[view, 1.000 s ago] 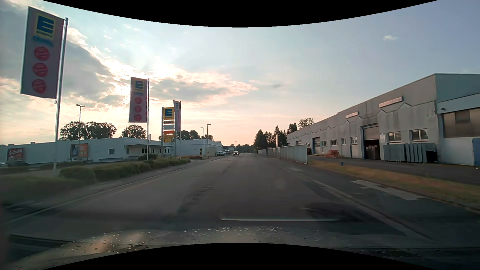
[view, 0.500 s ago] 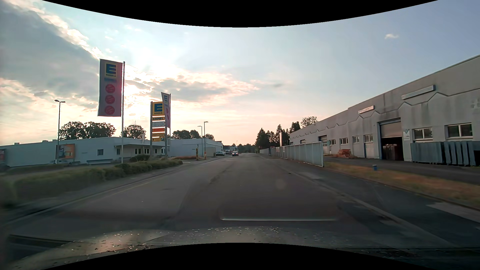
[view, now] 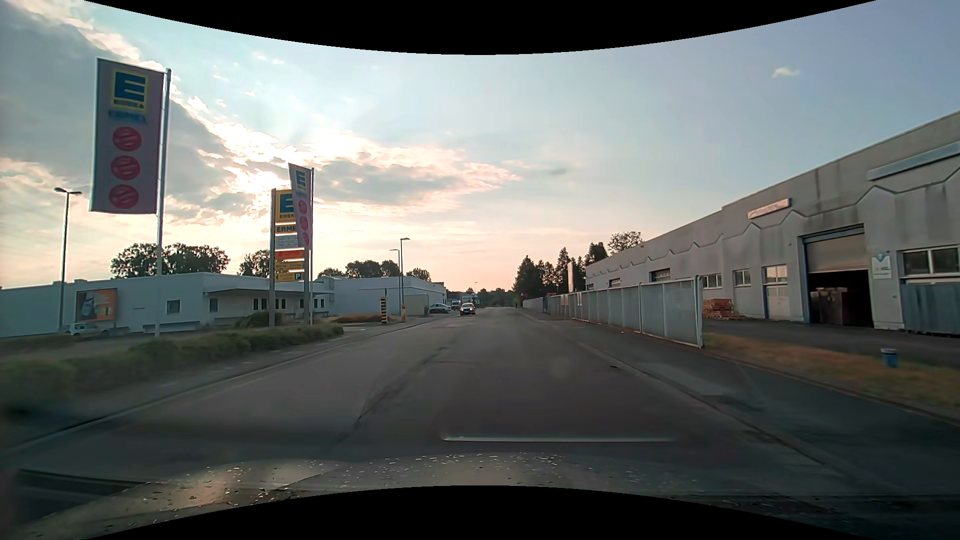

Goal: Follow the waypoints while adhering to traffic rules and regulations

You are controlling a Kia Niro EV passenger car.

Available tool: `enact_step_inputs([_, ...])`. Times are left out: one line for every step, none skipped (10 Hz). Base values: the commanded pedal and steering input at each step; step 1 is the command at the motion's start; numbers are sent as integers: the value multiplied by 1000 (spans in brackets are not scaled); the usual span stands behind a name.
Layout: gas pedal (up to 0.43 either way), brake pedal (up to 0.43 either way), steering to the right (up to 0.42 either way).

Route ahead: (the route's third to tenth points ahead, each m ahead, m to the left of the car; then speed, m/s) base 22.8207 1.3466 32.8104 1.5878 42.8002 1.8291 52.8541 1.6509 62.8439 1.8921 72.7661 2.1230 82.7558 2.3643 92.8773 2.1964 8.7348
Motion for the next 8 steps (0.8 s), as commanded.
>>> enact_step_inputs([98,0,-11])
enact_step_inputs([98,0,-11])
enact_step_inputs([79,0,-10])
enact_step_inputs([79,0,-10])
enact_step_inputs([47,0,-9])
enact_step_inputs([47,0,-8])
enact_step_inputs([39,0,-8])
enact_step_inputs([28,0,-8])
